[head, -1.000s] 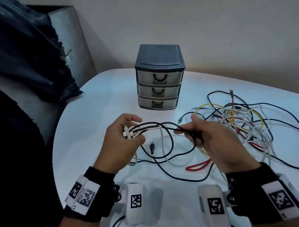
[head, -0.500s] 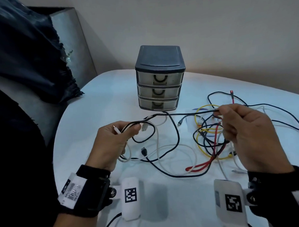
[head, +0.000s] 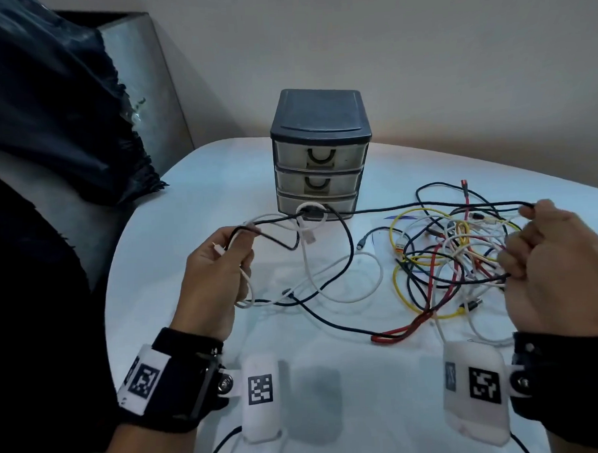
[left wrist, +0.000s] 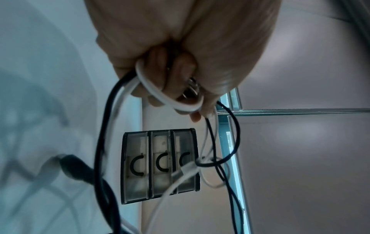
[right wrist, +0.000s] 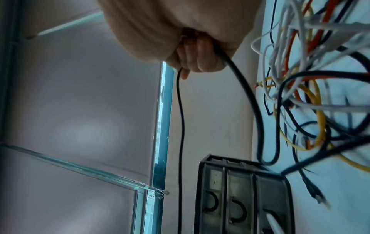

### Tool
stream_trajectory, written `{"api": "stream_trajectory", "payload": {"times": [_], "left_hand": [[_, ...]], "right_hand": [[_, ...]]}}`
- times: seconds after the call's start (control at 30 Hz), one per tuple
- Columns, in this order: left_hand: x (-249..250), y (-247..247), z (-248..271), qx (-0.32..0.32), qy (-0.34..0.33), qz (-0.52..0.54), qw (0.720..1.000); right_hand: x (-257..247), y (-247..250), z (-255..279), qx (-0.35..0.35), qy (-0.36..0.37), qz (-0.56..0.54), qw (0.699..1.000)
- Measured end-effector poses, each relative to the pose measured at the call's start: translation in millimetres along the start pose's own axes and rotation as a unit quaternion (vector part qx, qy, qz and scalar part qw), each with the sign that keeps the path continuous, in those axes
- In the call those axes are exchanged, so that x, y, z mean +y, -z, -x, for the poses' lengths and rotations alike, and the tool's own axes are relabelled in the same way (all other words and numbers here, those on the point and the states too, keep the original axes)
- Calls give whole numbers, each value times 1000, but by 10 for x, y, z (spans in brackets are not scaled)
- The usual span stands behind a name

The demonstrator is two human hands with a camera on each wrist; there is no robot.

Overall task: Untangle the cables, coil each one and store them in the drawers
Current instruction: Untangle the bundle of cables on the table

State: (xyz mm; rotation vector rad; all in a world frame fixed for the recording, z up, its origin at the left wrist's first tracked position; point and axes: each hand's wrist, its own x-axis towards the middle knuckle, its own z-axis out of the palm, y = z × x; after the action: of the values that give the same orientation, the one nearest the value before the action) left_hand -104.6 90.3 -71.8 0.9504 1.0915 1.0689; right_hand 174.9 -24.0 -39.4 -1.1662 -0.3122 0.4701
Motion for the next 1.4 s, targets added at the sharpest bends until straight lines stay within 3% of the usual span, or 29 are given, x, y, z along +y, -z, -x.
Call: {"api": "stream_trajectory", "payload": {"times": [0.13, 0.27, 0.37, 0.43, 0.47, 0.5, 0.57, 0.6, 0.63, 0.73, 0.8, 0.9, 1.0, 1.13, 1.27, 1.4], "left_hand": [[23, 83, -60, 30, 19, 61, 998], [-9, 87, -67, 63, 25, 71, 995], [-18, 92, -66, 30, 31, 73, 996], [-12, 93, -46, -28, 27, 38, 999], [-14, 88, -26, -55, 19, 12, 998], [-17, 74, -3, -77, 12, -10, 997], [-29, 39, 24, -100, 3, -31, 994], [-24, 19, 33, -103, 1, -31, 994], [-17, 7, 35, -102, -2, -28, 994], [9, 5, 41, -108, -18, -9, 994], [28, 30, 57, -136, -28, 15, 990], [54, 70, 91, -173, -42, 40, 983], [65, 103, 100, -180, -45, 70, 980], [50, 161, 43, -166, -23, 131, 977], [59, 179, 22, -107, -10, 147, 983], [30, 80, 19, -72, -48, 76, 993]], "right_hand": [[-9, 161, -200, 89, 35, -17, 995], [-4, 261, -291, 133, 37, -38, 990], [-47, 273, -312, 115, 31, -1, 993], [-80, 245, -277, 65, 57, 145, 986], [-69, 234, -241, 28, 78, 267, 960], [-41, 223, -187, -11, 97, 391, 915], [41, 174, -30, -70, 132, 584, 798], [93, 154, 45, -95, 164, 627, 756], [139, 109, 116, -123, 200, 636, 735], [268, -116, 322, -239, 274, 577, 731], [379, -252, 418, -295, 286, 557, 722], [447, -339, 457, -380, 190, 557, 714], [452, -336, 423, -444, 109, 512, 727], [329, -347, 427, -448, 69, 390, 801], [176, -322, 301, -328, 111, 308, 886], [275, -274, 195, -213, 156, 305, 915]]}}
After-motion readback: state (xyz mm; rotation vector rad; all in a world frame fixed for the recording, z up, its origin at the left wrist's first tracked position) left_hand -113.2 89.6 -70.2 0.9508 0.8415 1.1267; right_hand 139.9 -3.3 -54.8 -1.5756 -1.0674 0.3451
